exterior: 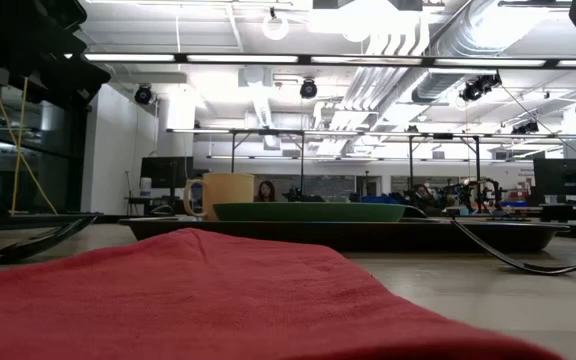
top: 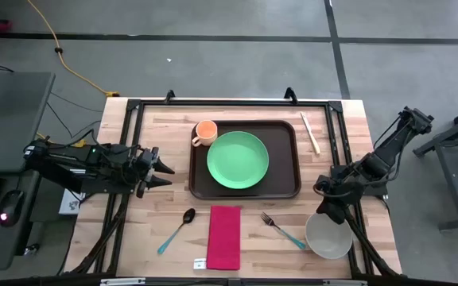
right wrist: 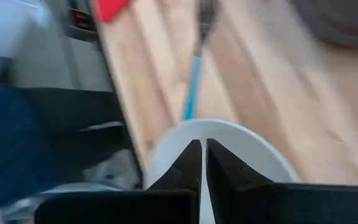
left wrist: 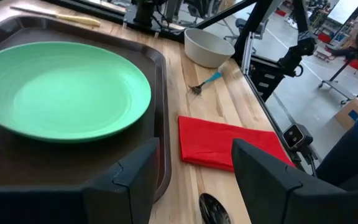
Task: Set up tray
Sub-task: Put the gray bowl on the green plate
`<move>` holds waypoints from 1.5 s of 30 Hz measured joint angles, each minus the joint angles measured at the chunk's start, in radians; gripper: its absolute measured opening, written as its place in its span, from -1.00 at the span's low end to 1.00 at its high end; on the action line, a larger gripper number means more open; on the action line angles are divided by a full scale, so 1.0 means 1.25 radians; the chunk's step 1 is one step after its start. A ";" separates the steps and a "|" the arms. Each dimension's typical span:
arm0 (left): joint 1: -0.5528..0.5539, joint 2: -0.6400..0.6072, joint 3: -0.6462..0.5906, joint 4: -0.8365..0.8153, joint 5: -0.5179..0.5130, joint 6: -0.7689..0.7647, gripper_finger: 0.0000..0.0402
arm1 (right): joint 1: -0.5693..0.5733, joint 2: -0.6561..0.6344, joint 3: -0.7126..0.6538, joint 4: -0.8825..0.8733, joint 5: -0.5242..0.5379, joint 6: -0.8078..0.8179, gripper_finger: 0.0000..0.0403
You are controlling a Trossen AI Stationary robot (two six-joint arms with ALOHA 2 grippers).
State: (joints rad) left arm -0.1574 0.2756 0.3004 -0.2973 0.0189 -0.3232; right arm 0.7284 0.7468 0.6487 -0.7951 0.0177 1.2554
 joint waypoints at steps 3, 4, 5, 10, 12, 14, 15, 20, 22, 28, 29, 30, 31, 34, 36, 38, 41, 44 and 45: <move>0.000 0.000 0.000 0.001 0.000 -0.003 0.14 | 0.000 0.045 0.065 -0.118 0.012 -0.012 -1.00; 0.000 0.000 0.000 0.001 0.000 -0.003 0.14 | 0.000 0.059 0.087 -0.146 0.019 -0.017 -1.00; 0.000 0.000 0.000 0.001 0.000 -0.001 0.14 | 0.000 0.071 0.107 -0.171 0.026 -0.023 -1.00; 0.000 0.000 0.000 0.001 0.000 0.001 0.14 | 0.000 0.137 0.202 -0.292 0.042 -0.048 -1.00; 0.000 0.000 0.000 0.001 0.000 0.003 0.14 | 0.000 0.167 0.239 -0.352 0.042 -0.058 -1.00; 0.000 0.000 0.000 0.001 0.000 0.003 0.14 | 0.000 0.198 0.273 -0.396 0.045 -0.071 -1.00; 0.000 0.000 0.000 0.001 0.000 0.003 0.14 | 0.000 0.214 0.288 -0.414 0.046 -0.081 -1.00; 0.000 0.000 0.000 -0.008 0.000 0.003 0.14 | 0.000 0.276 0.328 -0.444 0.047 -0.106 -1.00; 0.000 0.000 0.000 -0.011 0.000 0.003 0.14 | 0.000 0.291 0.328 -0.440 0.038 -0.110 -1.00; 0.000 0.000 0.000 -0.013 0.000 0.003 0.14 | 0.001 0.310 0.327 -0.437 -0.050 -0.115 -1.00; 0.000 0.000 0.000 -0.013 0.000 0.003 0.14 | 0.001 0.310 0.327 -0.436 -0.053 -0.122 -1.00; 0.000 0.000 0.000 -0.014 0.000 0.003 0.14 | 0.001 0.310 0.327 -0.437 -0.055 -0.130 -1.00; 0.000 0.000 0.000 -0.015 0.000 0.003 0.14 | 0.001 0.310 0.327 -0.438 -0.052 -0.140 -1.00; 0.000 0.000 0.000 -0.016 0.000 0.003 0.14 | 0.000 0.310 0.327 -0.437 -0.040 -0.195 -1.00; 0.000 0.000 0.000 -0.016 0.000 0.003 0.14 | 0.000 0.310 0.327 -0.436 -0.039 -0.226 -1.00; 0.000 0.000 0.000 -0.016 0.000 0.003 0.14 | 0.000 0.310 0.327 -0.434 -0.037 -0.248 -1.00; 0.000 0.000 0.000 -0.016 0.000 0.003 0.14 | 0.000 0.310 0.327 -0.434 -0.032 -0.269 -1.00; 0.000 0.000 0.000 -0.016 0.000 0.004 0.14 | 0.000 0.310 0.327 -0.434 -0.030 -0.305 -1.00; 0.000 0.000 0.000 -0.016 0.000 0.005 0.14 | 0.000 0.310 0.327 -0.434 -0.030 -0.317 -1.00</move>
State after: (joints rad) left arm -0.1575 0.2756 0.3000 -0.3178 0.0185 -0.3172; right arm 0.7278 1.1343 1.0576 -1.3376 -0.0204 0.8597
